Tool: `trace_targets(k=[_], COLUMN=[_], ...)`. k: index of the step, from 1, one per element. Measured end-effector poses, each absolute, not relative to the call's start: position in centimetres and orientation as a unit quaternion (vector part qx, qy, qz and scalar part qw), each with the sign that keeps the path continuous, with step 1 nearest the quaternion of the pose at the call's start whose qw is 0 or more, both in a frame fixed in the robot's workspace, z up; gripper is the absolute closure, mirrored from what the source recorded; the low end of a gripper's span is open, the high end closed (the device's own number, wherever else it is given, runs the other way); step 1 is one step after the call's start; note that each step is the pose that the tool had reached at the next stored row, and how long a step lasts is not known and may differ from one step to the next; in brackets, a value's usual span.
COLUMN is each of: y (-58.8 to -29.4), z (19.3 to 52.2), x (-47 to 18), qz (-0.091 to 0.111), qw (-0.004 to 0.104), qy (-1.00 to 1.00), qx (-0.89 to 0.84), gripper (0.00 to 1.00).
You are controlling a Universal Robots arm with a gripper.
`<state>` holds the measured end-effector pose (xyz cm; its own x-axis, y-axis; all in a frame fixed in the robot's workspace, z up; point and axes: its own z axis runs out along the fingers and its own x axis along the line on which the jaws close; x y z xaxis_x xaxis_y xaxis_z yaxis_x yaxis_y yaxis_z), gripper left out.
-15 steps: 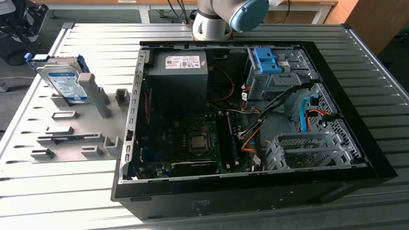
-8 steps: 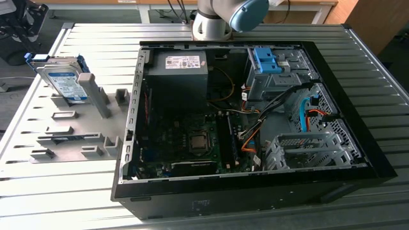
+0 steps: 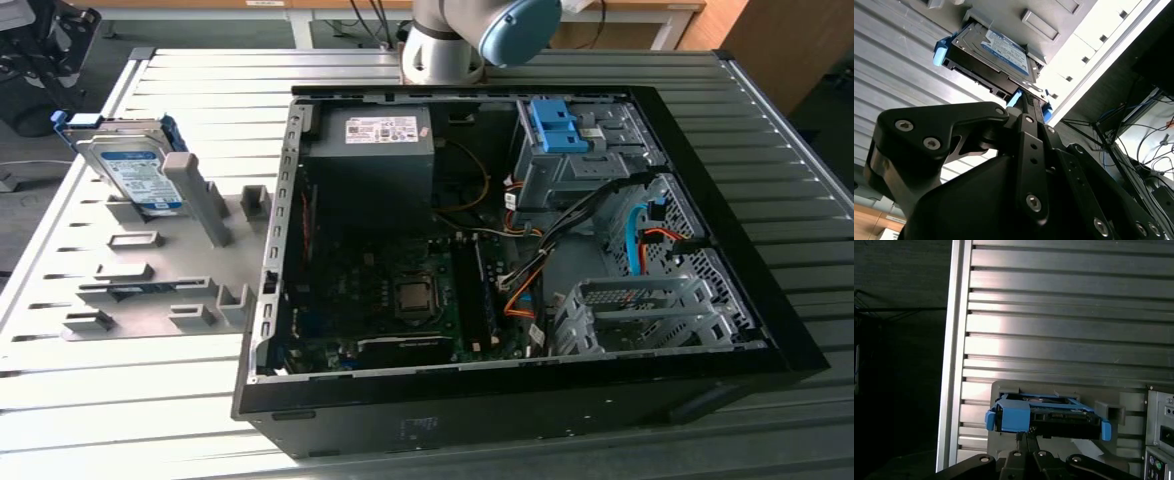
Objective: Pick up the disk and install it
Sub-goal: 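Pick up the disk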
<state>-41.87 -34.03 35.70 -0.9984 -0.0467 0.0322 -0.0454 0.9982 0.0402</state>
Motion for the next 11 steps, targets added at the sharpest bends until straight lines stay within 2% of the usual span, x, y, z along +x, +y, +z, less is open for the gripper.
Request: trace_targets(k=[11], y=[-34.04], z=[35.70], x=[-41.87], qz=[-0.019], qw=[0.017], qy=[-0.999], qx=[0.035], gripper=[0.89])
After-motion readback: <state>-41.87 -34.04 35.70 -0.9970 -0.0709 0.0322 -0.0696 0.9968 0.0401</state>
